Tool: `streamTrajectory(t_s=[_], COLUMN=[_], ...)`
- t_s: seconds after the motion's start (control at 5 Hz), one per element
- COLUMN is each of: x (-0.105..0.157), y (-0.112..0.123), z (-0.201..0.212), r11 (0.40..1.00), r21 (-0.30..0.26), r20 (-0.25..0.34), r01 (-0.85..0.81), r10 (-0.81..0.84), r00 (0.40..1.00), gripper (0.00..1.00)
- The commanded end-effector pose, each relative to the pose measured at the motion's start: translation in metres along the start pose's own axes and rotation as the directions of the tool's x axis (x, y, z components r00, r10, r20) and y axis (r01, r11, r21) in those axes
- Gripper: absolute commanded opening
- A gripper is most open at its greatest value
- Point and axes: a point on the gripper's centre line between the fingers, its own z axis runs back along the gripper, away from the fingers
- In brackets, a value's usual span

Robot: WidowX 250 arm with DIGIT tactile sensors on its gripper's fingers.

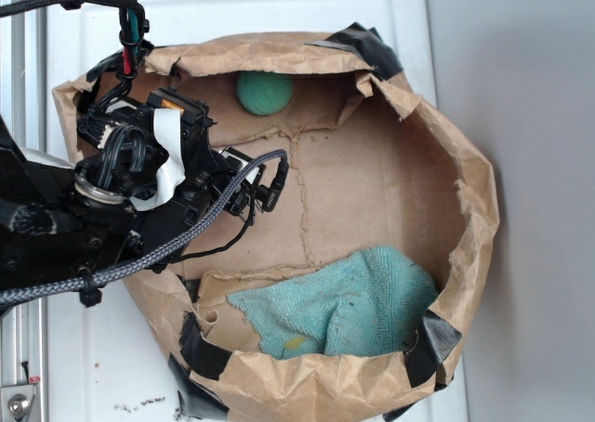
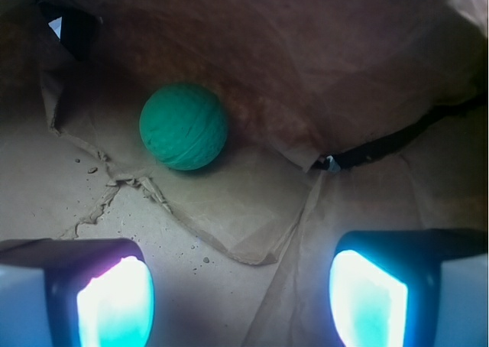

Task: Grab the green ball.

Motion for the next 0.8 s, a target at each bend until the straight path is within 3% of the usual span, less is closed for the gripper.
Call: streamTrajectory(t_s=[0.0,0.4,0.6], x=[0.021,0.022,0.020], y=[-0.021,-0.028,-0.034], z=[-0.006,-0.010,-0.016], r11=[0.994,0.975,0.962], r21=[-0.023,-0.014,-0.040], r20=[-0.090,-0.116,-0.128], r01=[-0.105,-0.222,-0.272], r10=[0.103,0.219,0.265], r00=[0.991,0.969,0.956], gripper=[1.00,1.00,1.00])
